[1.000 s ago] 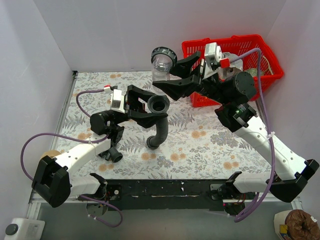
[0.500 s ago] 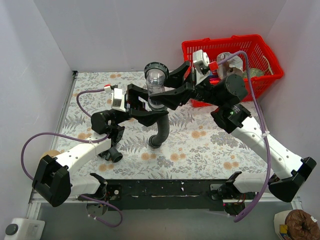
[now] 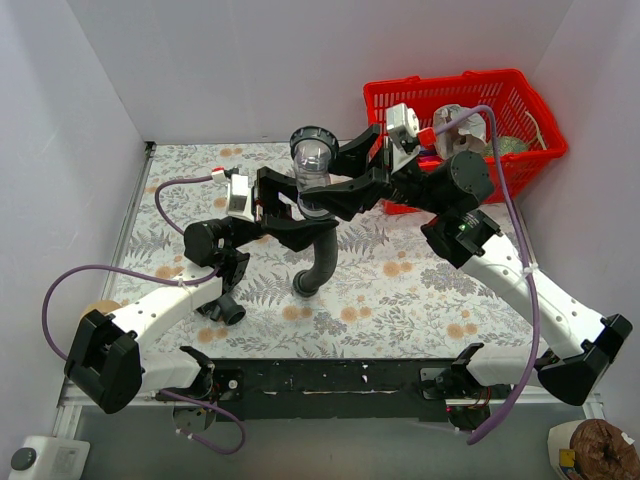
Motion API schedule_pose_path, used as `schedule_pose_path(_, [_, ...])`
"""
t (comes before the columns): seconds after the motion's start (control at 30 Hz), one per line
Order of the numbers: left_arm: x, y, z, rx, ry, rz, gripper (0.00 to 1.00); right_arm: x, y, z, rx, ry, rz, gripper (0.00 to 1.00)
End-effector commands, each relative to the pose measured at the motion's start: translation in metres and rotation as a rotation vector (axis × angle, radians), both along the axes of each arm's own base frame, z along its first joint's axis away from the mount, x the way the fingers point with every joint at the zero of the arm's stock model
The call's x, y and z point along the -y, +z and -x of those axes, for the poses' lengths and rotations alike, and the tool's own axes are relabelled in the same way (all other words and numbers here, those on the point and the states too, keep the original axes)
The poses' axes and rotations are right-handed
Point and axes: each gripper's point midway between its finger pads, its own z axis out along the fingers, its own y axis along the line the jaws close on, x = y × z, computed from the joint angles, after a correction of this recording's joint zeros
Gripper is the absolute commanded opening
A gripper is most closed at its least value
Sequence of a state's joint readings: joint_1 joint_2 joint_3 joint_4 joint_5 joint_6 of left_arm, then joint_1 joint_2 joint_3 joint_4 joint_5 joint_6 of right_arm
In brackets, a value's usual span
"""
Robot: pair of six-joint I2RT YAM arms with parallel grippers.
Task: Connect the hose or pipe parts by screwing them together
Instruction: Install the adaptor on the pipeline.
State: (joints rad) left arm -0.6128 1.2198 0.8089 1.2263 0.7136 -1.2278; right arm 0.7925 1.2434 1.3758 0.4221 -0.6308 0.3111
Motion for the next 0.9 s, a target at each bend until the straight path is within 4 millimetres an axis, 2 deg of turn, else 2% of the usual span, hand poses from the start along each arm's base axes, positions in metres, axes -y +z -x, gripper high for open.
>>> schedule_pose_path(0.0, [-0.014, 0.032, 0.009, 0.076, 0.048, 0.099, 0.0, 0.005, -0.005, 0.004, -0.03, -0.006, -0.003, 0.01])
schedule_pose_path(0.13, [-0.016, 0.032, 0.007, 0.097, 0.067, 0.109, 0.0, 0.008, -0.011, -0.003, -0.108, -0.033, -0.025, 0.01])
schedule_pose_path(0.33, [-0.018, 0.035, 0.004, 0.125, 0.107, 0.125, 0.0, 0.008, -0.022, 0.001, -0.19, -0.004, -0.048, 0.01])
schedule_pose_path(0.67, [-0.019, 0.038, 0.004, 0.139, 0.122, 0.134, 0.0, 0.005, -0.031, -0.004, -0.166, -0.032, 0.007, 0.01])
schedule_pose_path(0.87, [-0.02, 0.039, 0.002, 0.135, 0.134, 0.135, 0.0, 0.003, -0.05, -0.013, -0.134, -0.104, 0.086, 0.01])
